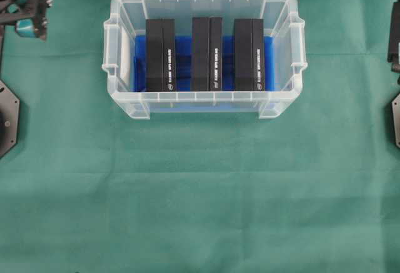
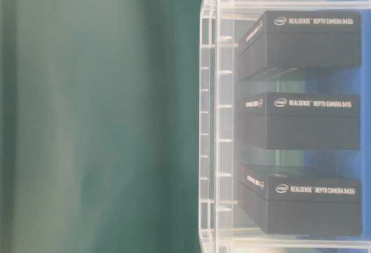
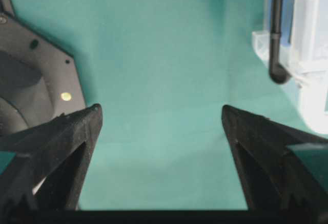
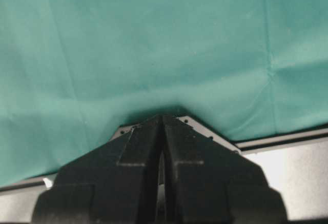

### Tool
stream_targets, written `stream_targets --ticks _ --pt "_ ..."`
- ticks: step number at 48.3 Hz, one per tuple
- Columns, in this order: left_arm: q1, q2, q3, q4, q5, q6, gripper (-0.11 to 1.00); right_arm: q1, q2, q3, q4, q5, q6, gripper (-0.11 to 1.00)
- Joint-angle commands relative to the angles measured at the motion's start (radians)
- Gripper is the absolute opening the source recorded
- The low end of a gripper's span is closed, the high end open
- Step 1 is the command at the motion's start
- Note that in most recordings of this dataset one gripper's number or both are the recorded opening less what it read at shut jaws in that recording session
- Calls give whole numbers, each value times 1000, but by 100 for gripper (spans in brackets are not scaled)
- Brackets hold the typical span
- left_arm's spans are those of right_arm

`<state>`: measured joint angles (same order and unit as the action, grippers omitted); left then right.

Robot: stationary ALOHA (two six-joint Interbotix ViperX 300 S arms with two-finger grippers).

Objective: Take the box out of the case with the left arm.
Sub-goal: 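Move the open left gripper over the middle black box in the case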

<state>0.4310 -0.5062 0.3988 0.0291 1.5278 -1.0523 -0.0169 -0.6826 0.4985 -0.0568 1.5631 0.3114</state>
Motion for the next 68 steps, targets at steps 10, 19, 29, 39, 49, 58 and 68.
stream_targets --ticks 10,19,29,39,49,58,68 --pt "-91 140 -141 0 -35 -77 95 0 2 -25 -2 -2 2 2" --pt "-124 245 -242 2 -74 -95 95 -2 0 -25 -2 -2 2 2" --pt "-140 388 -388 0 -77 -94 95 -2 3 -23 -9 2 2 2" --pt "-163 528 -538 0 -77 -98 95 -2 3 -21 -28 -2 0 2" --pt "-178 641 -669 2 -77 -112 95 -2 3 -15 -38 -2 -6 2" --pt "-190 730 -775 2 -75 -115 95 -2 3 -14 -40 -2 -6 2" --pt "-201 795 -845 0 -69 -117 95 -2 3 -14 -40 -2 -8 2"
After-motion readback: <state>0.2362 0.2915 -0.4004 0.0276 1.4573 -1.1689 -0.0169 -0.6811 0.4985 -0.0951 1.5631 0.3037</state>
